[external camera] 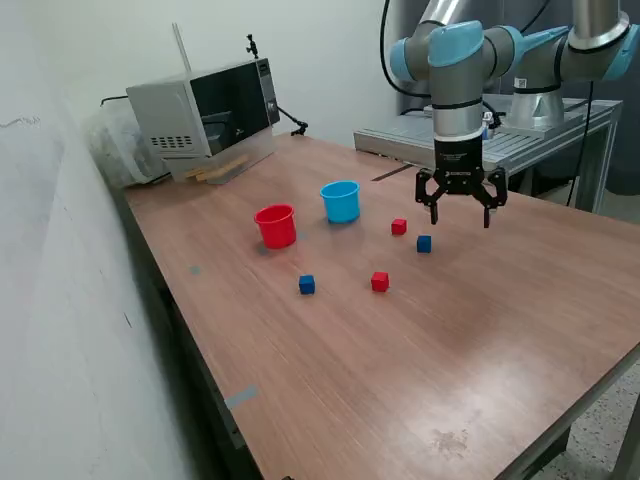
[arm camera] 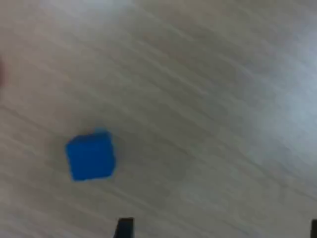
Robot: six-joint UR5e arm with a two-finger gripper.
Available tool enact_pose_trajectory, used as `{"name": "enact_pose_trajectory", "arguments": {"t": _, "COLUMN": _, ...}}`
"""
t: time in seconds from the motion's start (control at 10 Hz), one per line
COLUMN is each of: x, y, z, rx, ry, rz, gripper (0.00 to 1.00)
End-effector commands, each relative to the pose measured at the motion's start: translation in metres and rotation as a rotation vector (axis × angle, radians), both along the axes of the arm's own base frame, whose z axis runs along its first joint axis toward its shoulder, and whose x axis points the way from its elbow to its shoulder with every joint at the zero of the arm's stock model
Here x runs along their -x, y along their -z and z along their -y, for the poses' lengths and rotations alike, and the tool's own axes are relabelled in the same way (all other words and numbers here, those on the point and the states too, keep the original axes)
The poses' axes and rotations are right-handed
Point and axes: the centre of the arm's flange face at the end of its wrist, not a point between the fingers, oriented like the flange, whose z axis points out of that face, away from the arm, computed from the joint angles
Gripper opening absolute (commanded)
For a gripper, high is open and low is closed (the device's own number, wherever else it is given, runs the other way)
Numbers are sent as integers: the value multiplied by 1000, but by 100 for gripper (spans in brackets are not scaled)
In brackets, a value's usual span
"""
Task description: Place red objects in the red bin, and blue objects in the blue bin.
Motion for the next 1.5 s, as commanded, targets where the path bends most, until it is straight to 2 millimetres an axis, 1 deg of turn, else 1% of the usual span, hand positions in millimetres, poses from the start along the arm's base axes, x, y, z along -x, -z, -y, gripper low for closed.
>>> {"name": "enact_pose_trajectory", "arguments": {"t": 0.0, "x": 25, "y": 12, "z": -45, "rx": 51, "ry": -121, "rz": -3, "gripper": 100}}
{"name": "enact_pose_trajectory", "arguments": {"t": 0.1, "x": 24, "y": 17, "z": -57, "rx": 46, "ry": -190, "rz": 2, "gripper": 100}}
{"name": "enact_pose_trajectory", "arguments": {"t": 0.2, "x": 19, "y": 22, "z": -57, "rx": 47, "ry": -227, "rz": 13, "gripper": 100}}
{"name": "enact_pose_trajectory", "arguments": {"t": 0.5, "x": 4, "y": 38, "z": -58, "rx": 47, "ry": -231, "rz": 53, "gripper": 100}}
{"name": "enact_pose_trajectory", "arguments": {"t": 0.8, "x": 8, "y": 37, "z": -59, "rx": 46, "ry": -232, "rz": 27, "gripper": 100}}
{"name": "enact_pose_trajectory", "arguments": {"t": 0.9, "x": 15, "y": 32, "z": -65, "rx": 44, "ry": -222, "rz": -4, "gripper": 100}}
{"name": "enact_pose_trajectory", "arguments": {"t": 1.1, "x": 22, "y": 30, "z": -80, "rx": 41, "ry": -198, "rz": -24, "gripper": 100}}
{"name": "enact_pose_trajectory", "arguments": {"t": 1.2, "x": 25, "y": 38, "z": -86, "rx": 40, "ry": -190, "rz": -14, "gripper": 100}}
{"name": "enact_pose_trajectory", "arguments": {"t": 1.4, "x": 22, "y": 44, "z": -89, "rx": 43, "ry": -183, "rz": -2, "gripper": 100}}
